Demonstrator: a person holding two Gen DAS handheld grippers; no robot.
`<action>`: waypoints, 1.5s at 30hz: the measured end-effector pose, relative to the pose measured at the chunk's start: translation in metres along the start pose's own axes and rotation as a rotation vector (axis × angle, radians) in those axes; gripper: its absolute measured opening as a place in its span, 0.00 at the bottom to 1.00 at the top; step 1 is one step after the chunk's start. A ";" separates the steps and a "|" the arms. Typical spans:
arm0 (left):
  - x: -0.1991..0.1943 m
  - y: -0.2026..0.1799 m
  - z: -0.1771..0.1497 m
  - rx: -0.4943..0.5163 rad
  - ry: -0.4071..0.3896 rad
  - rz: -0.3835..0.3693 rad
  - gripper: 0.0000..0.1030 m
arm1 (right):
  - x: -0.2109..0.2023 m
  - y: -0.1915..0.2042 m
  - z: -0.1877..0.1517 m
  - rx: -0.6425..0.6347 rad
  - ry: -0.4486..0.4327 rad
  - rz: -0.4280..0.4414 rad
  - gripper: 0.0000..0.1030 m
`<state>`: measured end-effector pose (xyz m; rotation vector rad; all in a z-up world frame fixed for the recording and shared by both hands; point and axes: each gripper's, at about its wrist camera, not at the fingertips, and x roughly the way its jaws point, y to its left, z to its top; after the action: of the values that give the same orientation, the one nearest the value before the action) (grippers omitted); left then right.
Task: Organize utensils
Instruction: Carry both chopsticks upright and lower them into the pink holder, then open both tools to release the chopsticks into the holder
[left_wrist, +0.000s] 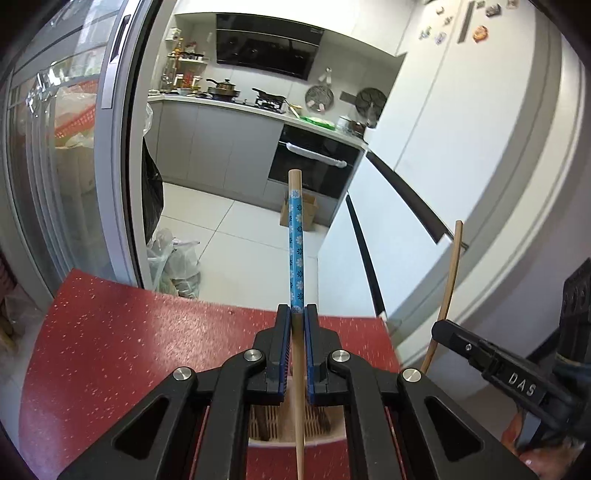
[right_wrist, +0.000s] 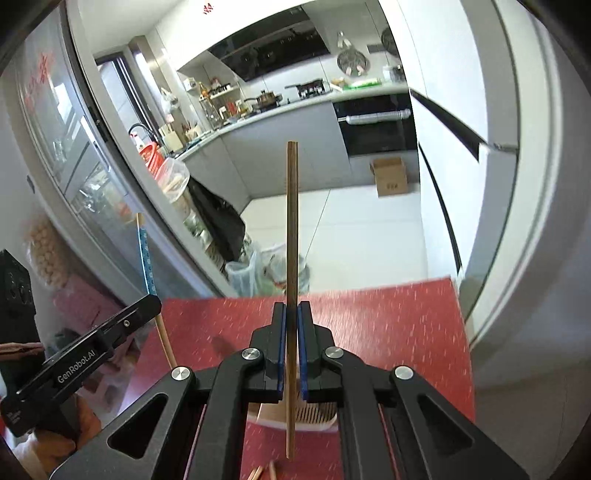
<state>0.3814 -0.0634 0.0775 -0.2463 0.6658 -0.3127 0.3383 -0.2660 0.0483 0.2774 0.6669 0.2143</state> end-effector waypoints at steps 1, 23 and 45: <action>0.005 0.002 0.002 -0.009 -0.007 0.001 0.35 | 0.006 0.001 0.003 -0.009 -0.011 -0.006 0.06; 0.063 0.012 -0.047 0.035 -0.048 0.149 0.35 | 0.086 0.027 -0.052 -0.348 -0.070 -0.115 0.06; 0.045 0.005 -0.088 0.135 0.048 0.202 0.35 | 0.081 0.022 -0.090 -0.327 0.046 -0.067 0.07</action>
<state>0.3598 -0.0861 -0.0168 -0.0416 0.7080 -0.1699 0.3412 -0.2058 -0.0591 -0.0639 0.6747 0.2623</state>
